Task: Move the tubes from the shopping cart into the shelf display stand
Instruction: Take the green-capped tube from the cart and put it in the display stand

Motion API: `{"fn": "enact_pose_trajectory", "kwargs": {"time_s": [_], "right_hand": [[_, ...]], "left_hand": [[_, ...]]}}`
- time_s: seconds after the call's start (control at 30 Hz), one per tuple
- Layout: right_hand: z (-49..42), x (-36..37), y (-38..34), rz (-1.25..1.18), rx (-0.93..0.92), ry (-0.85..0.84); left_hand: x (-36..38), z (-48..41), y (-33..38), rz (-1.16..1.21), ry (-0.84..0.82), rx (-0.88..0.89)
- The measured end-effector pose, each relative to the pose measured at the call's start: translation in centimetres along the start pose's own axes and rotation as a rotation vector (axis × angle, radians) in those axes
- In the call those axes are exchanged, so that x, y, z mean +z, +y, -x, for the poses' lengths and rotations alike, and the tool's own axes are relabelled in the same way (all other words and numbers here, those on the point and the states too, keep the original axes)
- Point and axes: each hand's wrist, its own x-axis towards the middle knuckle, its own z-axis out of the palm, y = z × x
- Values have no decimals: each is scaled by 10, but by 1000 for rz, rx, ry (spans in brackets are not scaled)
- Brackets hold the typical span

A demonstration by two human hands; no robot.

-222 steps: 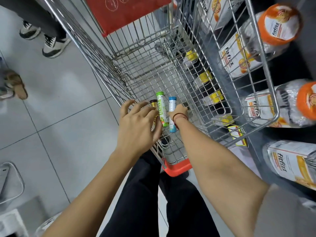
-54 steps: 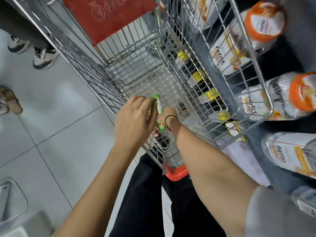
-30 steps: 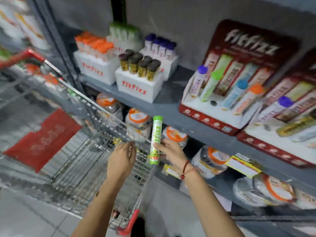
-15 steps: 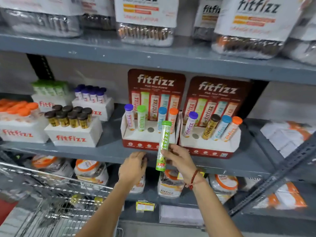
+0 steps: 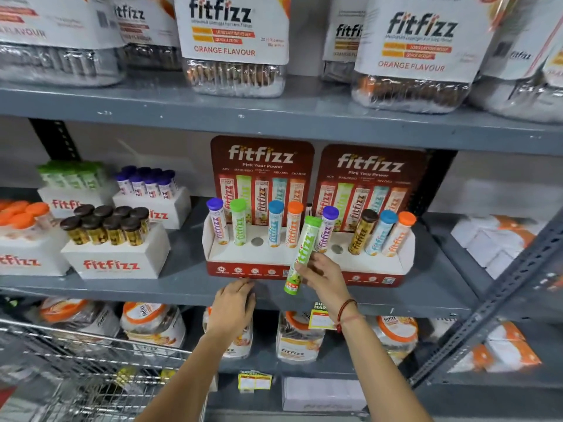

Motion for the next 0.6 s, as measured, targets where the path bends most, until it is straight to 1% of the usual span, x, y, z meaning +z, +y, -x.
{"fn": "enact_pose_trajectory", "kwargs": {"time_s": [0.17,0.3,0.43,0.6], "right_hand": [[-12,-2,4,88,-48,45],[-18,-20,2,198,-100,92],[-26,-46,-1,360,-185,210],[-44,-67,0,588,-226,355]], "left_hand": [[2,1,1,-6,14,6],[7,3,5,-23,44,47],[15,0,17,-28,42,106],[21,-2,20,-41,41,127]]}}
